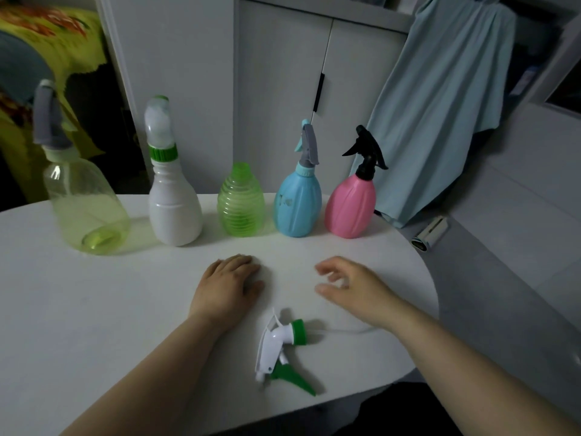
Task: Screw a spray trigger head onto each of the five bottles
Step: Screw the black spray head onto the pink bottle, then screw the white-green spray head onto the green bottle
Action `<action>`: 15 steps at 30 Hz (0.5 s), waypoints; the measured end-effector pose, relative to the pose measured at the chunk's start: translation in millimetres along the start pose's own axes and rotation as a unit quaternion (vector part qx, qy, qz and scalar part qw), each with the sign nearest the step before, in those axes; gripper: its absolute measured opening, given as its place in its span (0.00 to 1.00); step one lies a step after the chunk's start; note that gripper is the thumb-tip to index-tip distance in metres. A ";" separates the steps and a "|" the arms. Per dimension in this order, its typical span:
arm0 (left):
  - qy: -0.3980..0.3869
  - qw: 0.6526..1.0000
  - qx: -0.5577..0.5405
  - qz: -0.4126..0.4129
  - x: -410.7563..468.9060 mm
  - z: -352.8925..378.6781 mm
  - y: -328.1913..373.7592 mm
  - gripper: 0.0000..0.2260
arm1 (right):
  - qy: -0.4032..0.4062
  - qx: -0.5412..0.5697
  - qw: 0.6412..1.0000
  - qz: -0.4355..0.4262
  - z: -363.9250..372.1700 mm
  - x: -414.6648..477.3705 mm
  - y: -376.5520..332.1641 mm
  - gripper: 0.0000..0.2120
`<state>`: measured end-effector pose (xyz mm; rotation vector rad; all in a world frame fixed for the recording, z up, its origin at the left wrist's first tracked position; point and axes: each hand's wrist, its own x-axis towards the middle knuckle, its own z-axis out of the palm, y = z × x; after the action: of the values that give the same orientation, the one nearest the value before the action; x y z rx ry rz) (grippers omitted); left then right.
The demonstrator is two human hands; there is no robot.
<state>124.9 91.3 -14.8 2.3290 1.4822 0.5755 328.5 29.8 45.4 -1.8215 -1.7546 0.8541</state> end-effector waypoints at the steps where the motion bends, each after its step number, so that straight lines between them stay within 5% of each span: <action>1: 0.003 1.000 -0.004 -0.003 -1.2 -1.5 0.6 0.17 | -0.061 -0.044 0.997 -0.011 3.3 -6.0 -4.7 0.13; 8: 0.022 0.999 -0.021 -0.021 -23.3 -10.8 -2.4 0.15 | -0.198 -0.275 0.939 -0.055 27.3 -14.7 -38.5 0.17; 15: 0.021 0.997 -0.069 -0.029 -37.5 -20.2 -5.6 0.15 | -0.207 -0.295 0.932 -0.044 22.9 -7.8 -47.0 0.19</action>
<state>96.3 60.5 -6.0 2.1734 1.4746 0.6931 279.2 23.5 63.5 -1.9912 -2.5633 0.7658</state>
